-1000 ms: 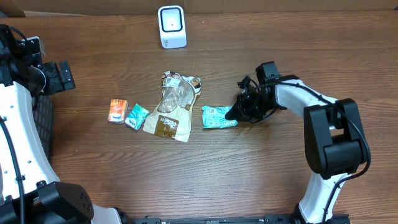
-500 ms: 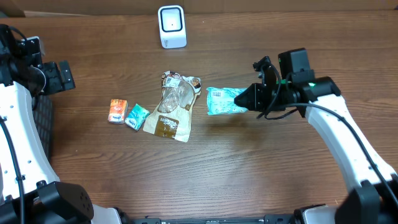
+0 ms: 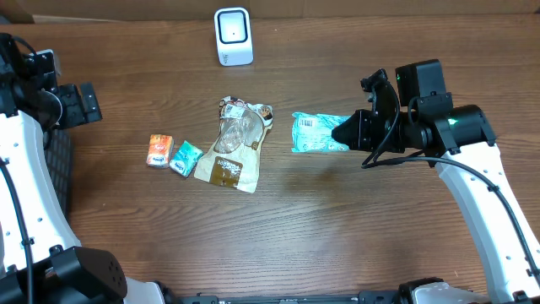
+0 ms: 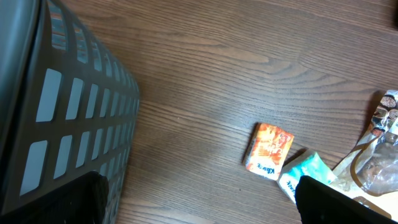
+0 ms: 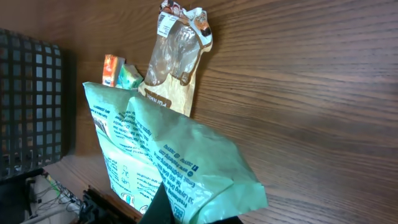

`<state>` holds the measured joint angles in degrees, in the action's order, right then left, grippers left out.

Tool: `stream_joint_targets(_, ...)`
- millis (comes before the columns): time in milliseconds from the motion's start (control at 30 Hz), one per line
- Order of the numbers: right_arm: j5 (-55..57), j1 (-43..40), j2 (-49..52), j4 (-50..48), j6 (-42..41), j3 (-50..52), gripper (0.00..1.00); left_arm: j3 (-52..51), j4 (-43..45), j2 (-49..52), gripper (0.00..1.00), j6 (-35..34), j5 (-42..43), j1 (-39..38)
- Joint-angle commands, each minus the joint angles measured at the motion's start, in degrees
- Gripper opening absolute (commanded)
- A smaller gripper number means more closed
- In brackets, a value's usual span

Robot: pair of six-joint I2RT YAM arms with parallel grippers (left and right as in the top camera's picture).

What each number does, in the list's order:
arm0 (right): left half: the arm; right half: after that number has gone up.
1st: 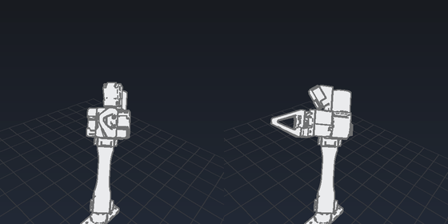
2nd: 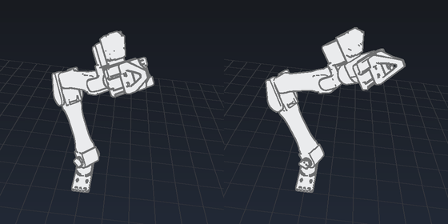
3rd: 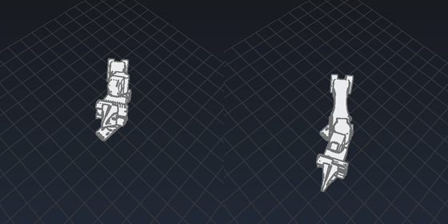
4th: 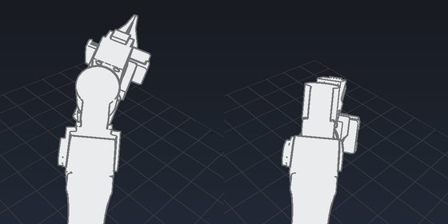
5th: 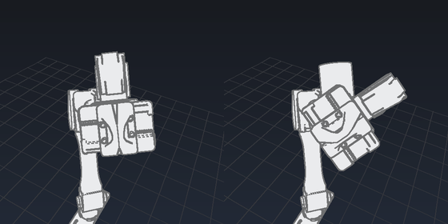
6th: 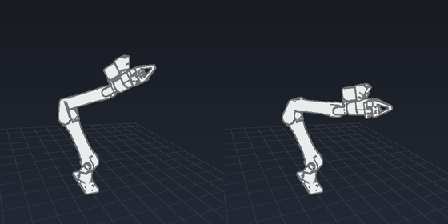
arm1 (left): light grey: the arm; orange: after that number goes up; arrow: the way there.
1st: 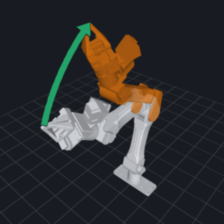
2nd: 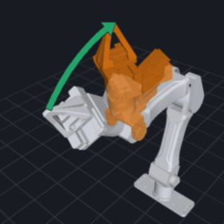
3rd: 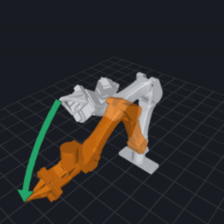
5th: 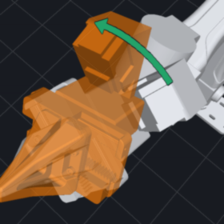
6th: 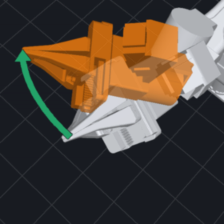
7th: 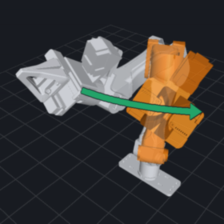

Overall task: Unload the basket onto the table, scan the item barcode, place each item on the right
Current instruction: 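Lift the light-green pack with the right gripper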

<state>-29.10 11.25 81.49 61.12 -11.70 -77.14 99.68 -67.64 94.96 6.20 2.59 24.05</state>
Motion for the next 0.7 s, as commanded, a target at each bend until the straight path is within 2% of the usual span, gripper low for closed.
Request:
stream_joint_targets(0, -0.1, 0.0, -1.4, -0.3, -0.1, -1.7, 0.04, -0.2, 0.2, 0.2, 1.00, 0.7, 0.0, 0.3)
stream_joint_targets(667, -0.9, 0.0, -1.0, -0.3, -0.3, -2.0, 0.04, -0.2, 0.2, 0.2, 0.99, 0.7, 0.0, 0.3)
